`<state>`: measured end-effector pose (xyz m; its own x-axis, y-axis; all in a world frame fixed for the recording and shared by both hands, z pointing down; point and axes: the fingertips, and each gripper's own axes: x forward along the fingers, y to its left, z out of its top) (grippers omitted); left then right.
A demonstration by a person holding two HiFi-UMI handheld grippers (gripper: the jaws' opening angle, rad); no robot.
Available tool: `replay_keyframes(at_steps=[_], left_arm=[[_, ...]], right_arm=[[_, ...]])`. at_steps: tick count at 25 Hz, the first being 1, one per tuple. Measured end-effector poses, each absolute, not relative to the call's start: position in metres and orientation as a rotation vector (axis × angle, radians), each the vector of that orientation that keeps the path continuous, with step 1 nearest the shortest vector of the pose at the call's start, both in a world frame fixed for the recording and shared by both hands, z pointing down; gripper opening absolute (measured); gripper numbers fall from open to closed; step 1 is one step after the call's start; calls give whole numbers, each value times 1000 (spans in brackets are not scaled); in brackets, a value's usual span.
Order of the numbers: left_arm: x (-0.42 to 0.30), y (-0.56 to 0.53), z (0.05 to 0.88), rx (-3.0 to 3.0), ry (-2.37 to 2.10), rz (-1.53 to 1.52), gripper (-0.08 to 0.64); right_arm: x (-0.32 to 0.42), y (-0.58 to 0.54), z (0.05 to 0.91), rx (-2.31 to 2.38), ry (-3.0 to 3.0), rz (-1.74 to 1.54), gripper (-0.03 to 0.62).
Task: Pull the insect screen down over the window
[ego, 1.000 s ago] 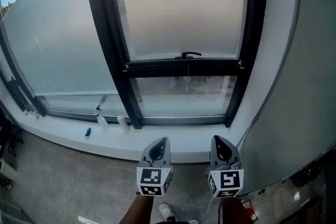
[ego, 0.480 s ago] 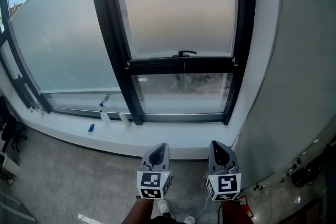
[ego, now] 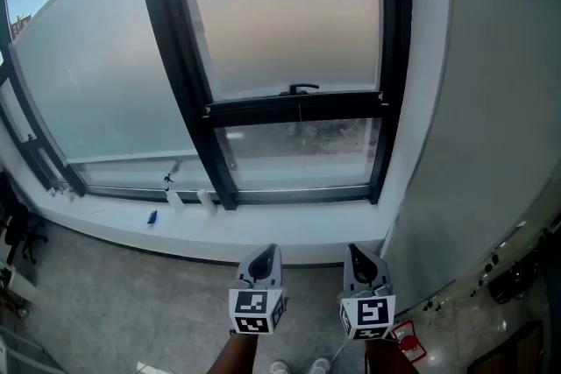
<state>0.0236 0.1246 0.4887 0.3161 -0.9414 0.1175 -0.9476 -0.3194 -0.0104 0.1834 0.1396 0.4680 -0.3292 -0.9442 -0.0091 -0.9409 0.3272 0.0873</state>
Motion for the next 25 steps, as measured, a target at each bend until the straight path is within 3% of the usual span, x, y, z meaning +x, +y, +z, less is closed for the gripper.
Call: replay_keyframes(at_steps=[25], left_arm=[[1, 124, 481, 2562, -1747, 136, 2]], right_arm=[[153, 139, 460, 1838, -2453, -185, 3]])
